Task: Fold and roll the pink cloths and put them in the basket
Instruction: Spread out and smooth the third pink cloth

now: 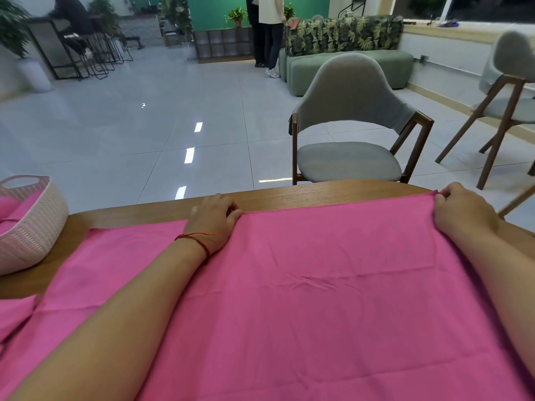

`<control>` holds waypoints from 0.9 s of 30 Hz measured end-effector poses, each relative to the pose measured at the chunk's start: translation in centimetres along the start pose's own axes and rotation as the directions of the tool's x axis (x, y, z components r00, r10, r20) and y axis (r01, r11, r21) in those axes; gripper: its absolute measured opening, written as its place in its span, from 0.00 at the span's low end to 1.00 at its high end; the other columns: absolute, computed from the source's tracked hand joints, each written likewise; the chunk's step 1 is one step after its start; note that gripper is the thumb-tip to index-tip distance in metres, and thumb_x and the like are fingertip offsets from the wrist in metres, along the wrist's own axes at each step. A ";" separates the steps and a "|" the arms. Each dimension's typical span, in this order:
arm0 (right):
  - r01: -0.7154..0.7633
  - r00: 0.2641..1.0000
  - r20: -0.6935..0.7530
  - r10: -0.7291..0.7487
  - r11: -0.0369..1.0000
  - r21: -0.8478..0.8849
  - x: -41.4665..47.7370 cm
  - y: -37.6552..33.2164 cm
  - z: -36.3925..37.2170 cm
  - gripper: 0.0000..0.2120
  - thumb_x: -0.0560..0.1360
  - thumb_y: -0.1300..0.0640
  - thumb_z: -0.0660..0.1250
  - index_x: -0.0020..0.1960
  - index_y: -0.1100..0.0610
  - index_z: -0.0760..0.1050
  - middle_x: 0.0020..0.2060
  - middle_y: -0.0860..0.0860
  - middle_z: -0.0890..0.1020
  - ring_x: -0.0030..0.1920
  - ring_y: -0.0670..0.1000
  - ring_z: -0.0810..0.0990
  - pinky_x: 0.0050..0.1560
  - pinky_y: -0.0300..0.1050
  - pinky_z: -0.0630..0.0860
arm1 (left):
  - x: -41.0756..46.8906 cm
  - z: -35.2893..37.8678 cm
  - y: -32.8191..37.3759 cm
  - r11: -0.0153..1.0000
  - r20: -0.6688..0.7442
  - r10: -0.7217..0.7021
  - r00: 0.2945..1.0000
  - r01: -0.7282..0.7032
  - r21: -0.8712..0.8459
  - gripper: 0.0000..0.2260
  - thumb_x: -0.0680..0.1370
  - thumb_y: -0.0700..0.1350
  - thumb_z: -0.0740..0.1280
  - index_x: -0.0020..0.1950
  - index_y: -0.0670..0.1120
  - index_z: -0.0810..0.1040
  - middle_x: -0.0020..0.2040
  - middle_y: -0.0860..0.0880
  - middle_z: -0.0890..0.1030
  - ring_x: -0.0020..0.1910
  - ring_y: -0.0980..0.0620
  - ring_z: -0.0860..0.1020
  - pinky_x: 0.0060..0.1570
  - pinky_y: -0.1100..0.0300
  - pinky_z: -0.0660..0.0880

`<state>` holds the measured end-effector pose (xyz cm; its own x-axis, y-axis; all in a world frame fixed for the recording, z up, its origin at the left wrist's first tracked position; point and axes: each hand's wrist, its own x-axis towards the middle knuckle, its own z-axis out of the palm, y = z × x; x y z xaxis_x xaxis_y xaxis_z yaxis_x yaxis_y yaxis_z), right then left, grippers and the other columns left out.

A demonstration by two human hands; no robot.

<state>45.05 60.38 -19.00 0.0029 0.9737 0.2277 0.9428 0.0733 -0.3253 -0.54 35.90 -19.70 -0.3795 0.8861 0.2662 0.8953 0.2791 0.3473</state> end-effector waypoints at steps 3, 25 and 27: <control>-0.009 1.000 0.021 0.010 1.000 -0.020 0.3 0.0 -0.1 0.13 0.86 0.50 0.55 0.62 0.56 0.74 0.55 0.62 0.80 0.49 0.59 0.71 0.49 0.55 0.68 | 0.1 -0.1 0.1 1.000 0.012 0.003 1.000 -0.003 0.000 0.07 0.84 0.54 0.64 0.53 0.54 0.80 0.52 0.56 0.76 0.58 0.50 0.72 0.58 0.49 0.67; -0.060 0.956 0.292 -0.028 0.956 0.289 -4.8 6.2 -8.0 0.21 0.74 0.44 0.77 0.64 0.47 0.79 0.61 0.52 0.82 0.57 0.54 0.80 0.57 0.53 0.75 | -4.5 1.9 12.8 0.939 0.242 0.320 0.916 -0.341 0.047 0.14 0.84 0.58 0.60 0.66 0.55 0.76 0.67 0.51 0.76 0.65 0.46 0.73 0.64 0.45 0.73; -0.059 0.959 0.282 -0.043 0.937 0.343 -6.0 6.9 -8.4 0.21 0.73 0.47 0.79 0.64 0.47 0.79 0.58 0.51 0.84 0.56 0.53 0.82 0.56 0.52 0.76 | -5.1 2.5 14.6 0.930 0.287 0.328 0.900 -0.361 0.070 0.19 0.83 0.61 0.57 0.70 0.55 0.73 0.72 0.51 0.74 0.68 0.45 0.72 0.66 0.44 0.73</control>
<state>54.39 53.25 -14.87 -0.1316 0.9910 -0.0263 0.7693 0.0854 -0.6331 15.06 36.35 -18.20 0.0193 0.9953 0.0952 0.9858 -0.0348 0.1642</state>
